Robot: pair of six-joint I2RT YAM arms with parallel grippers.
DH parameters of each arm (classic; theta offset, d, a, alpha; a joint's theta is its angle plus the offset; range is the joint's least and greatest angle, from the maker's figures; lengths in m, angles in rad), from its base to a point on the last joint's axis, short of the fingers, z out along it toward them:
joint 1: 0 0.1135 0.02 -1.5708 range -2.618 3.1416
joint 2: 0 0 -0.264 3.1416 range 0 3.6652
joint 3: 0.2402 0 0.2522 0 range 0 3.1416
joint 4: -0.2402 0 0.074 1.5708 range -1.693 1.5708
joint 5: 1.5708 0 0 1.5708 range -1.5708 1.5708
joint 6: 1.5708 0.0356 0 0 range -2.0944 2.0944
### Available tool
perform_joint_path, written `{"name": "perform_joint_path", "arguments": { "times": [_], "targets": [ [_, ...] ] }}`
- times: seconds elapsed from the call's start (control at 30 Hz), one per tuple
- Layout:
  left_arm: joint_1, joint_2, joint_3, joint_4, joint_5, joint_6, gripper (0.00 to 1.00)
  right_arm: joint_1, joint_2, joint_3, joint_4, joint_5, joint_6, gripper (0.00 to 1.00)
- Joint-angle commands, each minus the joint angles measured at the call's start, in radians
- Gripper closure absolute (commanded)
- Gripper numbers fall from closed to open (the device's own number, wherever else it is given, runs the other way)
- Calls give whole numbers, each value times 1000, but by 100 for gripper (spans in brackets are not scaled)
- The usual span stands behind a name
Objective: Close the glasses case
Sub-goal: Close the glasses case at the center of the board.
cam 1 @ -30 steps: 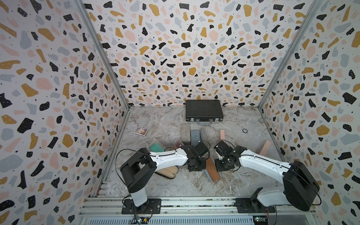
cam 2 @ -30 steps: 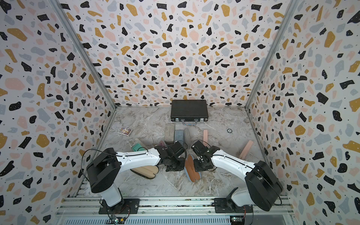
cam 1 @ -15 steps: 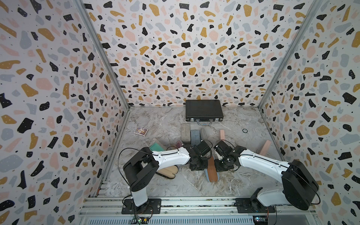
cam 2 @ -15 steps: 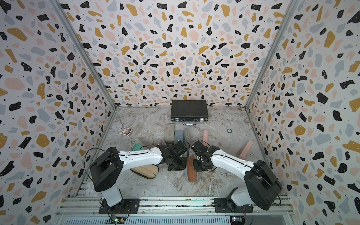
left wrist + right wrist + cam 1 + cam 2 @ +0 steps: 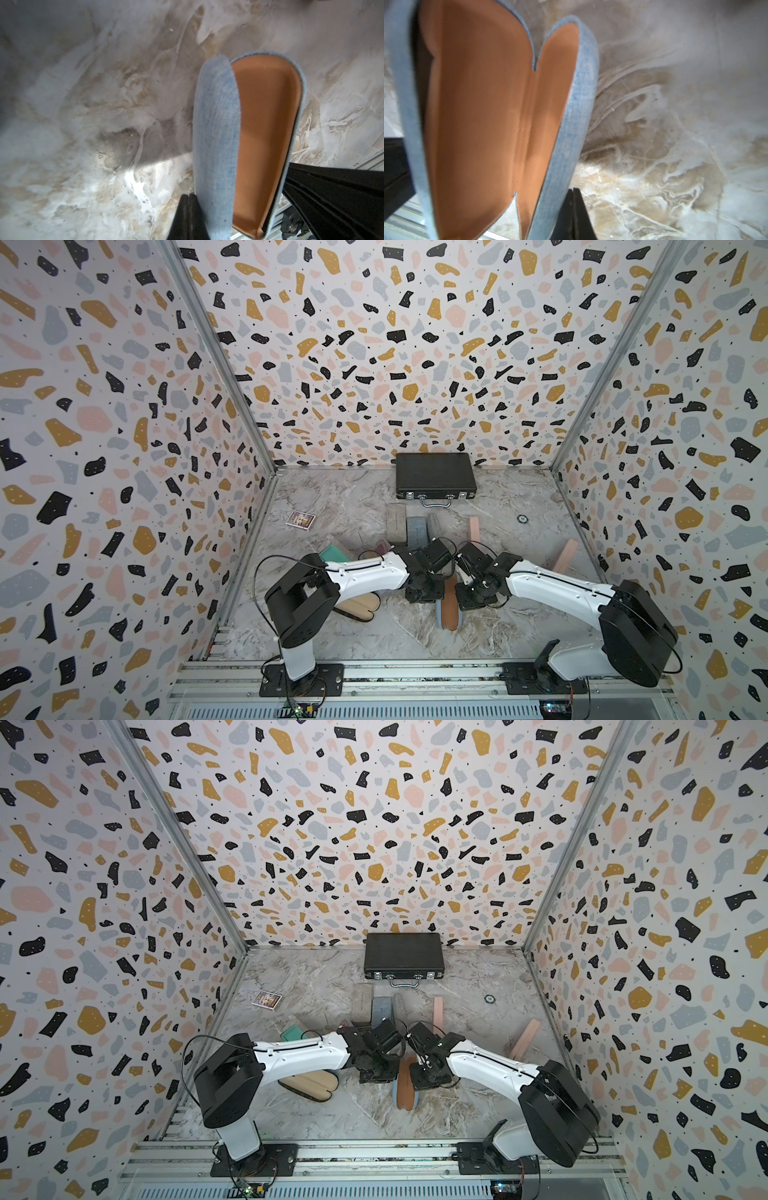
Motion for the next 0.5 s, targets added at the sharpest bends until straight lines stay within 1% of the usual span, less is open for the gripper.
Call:
{"name": "perform_joint_path", "arguments": {
  "times": [0.0,0.27,0.47],
  "targets": [
    [-27,4,42,75,41,17,100,25,-12,51,63,-61,-11,95],
    [-30,-4,45,78,51,26,100,29,-40,38,85,-83,-51,96],
    [-36,-6,48,90,86,39,100,29,-74,16,122,-113,-84,96]
  ]
}}
